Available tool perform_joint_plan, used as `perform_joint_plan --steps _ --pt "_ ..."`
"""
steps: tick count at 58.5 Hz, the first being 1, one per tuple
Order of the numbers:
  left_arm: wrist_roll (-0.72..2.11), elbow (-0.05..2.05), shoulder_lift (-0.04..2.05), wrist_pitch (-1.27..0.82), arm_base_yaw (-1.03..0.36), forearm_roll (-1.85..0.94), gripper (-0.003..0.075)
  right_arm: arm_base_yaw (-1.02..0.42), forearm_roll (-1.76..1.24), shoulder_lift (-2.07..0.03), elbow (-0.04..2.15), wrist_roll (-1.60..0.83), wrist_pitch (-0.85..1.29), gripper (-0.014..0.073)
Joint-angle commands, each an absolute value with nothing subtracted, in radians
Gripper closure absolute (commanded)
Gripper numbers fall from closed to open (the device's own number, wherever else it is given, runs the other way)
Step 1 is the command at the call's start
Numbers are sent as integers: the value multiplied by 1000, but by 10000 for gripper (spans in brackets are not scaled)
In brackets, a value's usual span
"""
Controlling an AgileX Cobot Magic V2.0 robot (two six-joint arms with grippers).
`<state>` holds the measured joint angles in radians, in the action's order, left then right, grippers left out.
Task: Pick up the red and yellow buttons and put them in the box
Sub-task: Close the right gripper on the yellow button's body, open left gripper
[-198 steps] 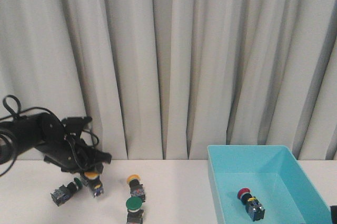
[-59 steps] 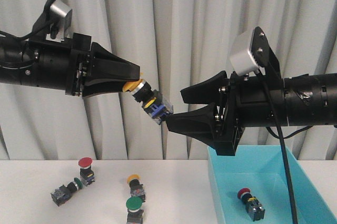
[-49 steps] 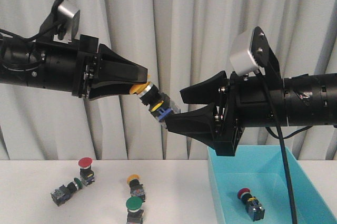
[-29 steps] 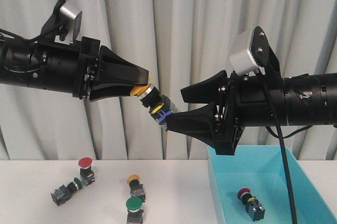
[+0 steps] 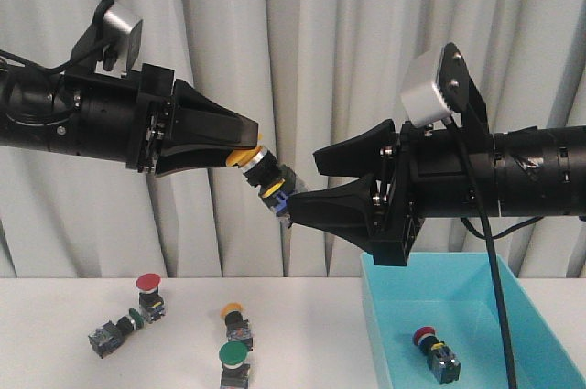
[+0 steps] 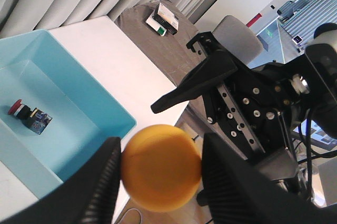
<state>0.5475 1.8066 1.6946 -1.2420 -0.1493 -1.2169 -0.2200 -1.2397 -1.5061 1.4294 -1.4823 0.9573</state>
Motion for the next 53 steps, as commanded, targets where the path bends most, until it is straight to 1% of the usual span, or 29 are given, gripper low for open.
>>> perform_joint_plan --steps 1,7,15,24,53 --pt "545 1835 1647 -1250 -153 -1293 727 -220 -1309 -1481 1471 -1493 942 73" --pt "545 1835 1647 -1250 -153 -1294 727 -220 -1310 -1503 1503 -1479 946 73" --pt "544 1835 1647 -1250 -153 -1294 727 -220 -1303 -1533 1554 -1449 1009 73" --pt "544 1835 1647 -1250 -153 -1294 727 -220 -1282 -1536 1555 -1436 987 73" --pt "544 1835 1647 -1250 -153 -1294 727 -220 -1296 -1567 1555 -1432 1015 74"
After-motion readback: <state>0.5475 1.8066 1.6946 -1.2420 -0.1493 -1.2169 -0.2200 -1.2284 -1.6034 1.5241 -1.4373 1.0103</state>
